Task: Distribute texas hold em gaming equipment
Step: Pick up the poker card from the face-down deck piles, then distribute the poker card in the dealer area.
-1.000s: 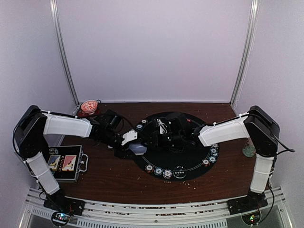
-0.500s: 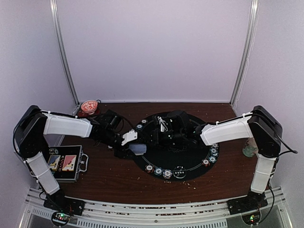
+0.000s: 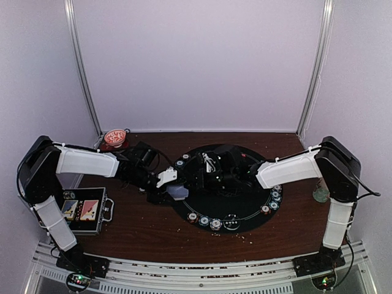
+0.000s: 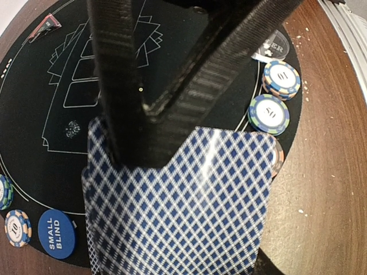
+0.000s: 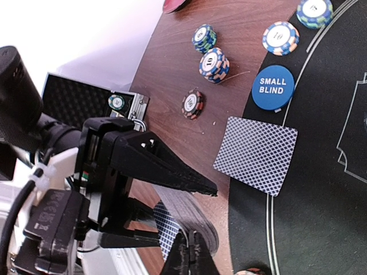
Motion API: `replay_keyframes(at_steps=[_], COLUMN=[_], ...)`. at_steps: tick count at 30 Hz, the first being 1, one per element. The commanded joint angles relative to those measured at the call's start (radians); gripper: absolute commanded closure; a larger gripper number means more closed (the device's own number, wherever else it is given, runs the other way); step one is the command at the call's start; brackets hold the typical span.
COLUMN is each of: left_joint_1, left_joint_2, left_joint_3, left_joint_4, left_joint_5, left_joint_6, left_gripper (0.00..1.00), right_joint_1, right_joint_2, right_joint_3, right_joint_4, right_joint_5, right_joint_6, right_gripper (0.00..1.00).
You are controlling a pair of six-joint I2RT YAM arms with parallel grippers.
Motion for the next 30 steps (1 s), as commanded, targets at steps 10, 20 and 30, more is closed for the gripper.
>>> replay_keyframes(at_steps=[10, 20, 30], left_joint_1=[0.003, 0.001, 0.003], left_joint_2=[0.016, 0.019, 0.015], left_joint_3=[0.026, 0.030, 0.032], left_joint_4=[0.024, 0.024, 0.022], left_joint_5=[0.000, -0.015, -0.011], left_joint_6=[0.002, -0.006, -0.010], left_gripper=[0.52, 0.52, 0.52], right_joint_1=[-0.027, -0.060, -0.024], right_joint_2=[-0.149, -0.340, -0.771], right_joint_3=[-0.150, -0.387, -0.890], right_joint_4=[0.065, 0.159, 0.308], right_joint_5=[0.062, 0.170, 0.622], right_joint_6=[0.019, 0.084, 0.306], right_gripper=[1.00, 1.00, 1.00])
